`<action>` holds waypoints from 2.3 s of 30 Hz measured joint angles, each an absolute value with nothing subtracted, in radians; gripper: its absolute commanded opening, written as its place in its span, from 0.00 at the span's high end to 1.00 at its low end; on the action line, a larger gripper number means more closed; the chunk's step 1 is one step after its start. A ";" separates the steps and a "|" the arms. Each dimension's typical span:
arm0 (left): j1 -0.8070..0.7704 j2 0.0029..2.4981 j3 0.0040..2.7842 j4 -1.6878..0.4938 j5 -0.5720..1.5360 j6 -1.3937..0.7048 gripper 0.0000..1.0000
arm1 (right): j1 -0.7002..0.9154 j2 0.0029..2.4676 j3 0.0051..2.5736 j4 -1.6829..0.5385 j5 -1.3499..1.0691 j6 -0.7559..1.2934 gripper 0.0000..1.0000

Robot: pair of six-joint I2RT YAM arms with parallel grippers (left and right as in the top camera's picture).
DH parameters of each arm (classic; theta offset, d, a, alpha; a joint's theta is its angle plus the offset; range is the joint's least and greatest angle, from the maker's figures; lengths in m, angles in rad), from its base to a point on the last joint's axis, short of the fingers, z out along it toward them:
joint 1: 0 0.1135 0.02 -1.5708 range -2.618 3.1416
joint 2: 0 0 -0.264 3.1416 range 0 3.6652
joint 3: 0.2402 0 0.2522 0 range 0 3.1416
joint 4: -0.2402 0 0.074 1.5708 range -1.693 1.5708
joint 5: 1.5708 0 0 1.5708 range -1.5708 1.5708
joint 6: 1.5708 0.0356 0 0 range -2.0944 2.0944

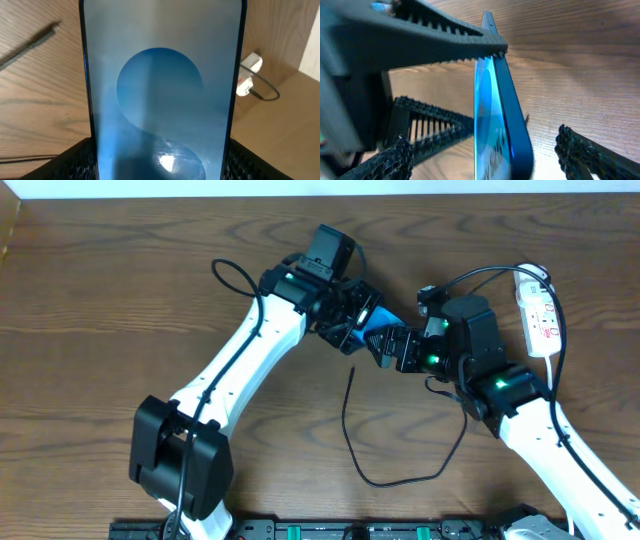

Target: Plug charger to phone and switch on socket

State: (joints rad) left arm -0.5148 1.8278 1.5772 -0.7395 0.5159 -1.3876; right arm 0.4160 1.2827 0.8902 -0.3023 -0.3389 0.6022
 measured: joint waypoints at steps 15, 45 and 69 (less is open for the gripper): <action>-0.525 1.828 1.577 -0.717 0.499 -1.388 0.93 | 0.417 1.312 0.890 -0.302 -0.318 0.611 0.49; -0.542 1.828 1.577 -0.720 0.464 -1.388 0.93 | 0.417 1.312 0.890 -0.264 -0.317 0.624 0.83; -0.516 1.818 1.592 -0.712 0.470 -1.385 0.39 | 0.420 1.323 0.887 -0.297 -0.244 0.632 0.99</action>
